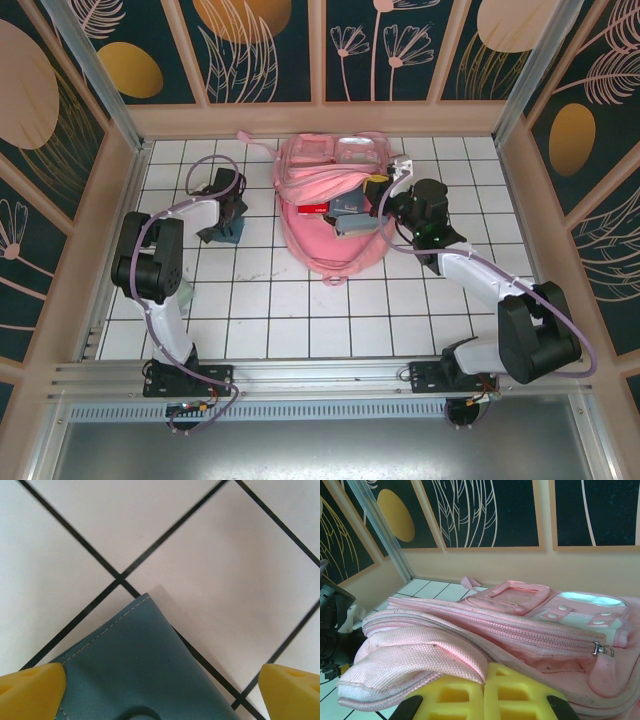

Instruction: Pack books, pencil case, and school supplies into a backpack

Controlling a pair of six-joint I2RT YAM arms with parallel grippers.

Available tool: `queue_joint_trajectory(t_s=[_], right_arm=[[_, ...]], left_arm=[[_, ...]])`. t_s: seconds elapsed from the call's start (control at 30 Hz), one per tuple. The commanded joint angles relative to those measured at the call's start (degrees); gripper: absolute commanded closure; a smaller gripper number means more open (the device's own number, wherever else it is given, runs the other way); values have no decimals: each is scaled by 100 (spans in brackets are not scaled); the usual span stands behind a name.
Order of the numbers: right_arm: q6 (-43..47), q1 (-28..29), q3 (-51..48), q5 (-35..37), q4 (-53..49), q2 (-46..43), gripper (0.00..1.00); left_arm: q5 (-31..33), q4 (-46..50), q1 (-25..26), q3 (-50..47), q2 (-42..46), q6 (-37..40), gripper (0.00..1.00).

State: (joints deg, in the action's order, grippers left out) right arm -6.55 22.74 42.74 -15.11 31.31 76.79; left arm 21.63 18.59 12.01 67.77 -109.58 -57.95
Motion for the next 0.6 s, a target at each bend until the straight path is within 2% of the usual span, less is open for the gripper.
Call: queue_joint_trajectory(t_s=[0.0,0.1,0.27,0.4,0.5,0.57], right_arm=[[-74,64,248,-106,473,-59,100],[-65,65,232,-97,448,-92,100],[-74,64,211,-74,505,-95,100],[-131,69,227,-158,516,-42,100],[-119,73,227,-146,482,-66,100],[-102,75,210,-112,475,-103,100]], left_arm=[[66,494,-10,142,-96,-861,1],[50,739,-1,297,-101,-1018,1],[411,985,-11,249,147,-1106,1],[418,781,-57,503,-4,-243,1],[665,831,-145,674,-125,223,1],[524,623,-236,605,-102,629,1]])
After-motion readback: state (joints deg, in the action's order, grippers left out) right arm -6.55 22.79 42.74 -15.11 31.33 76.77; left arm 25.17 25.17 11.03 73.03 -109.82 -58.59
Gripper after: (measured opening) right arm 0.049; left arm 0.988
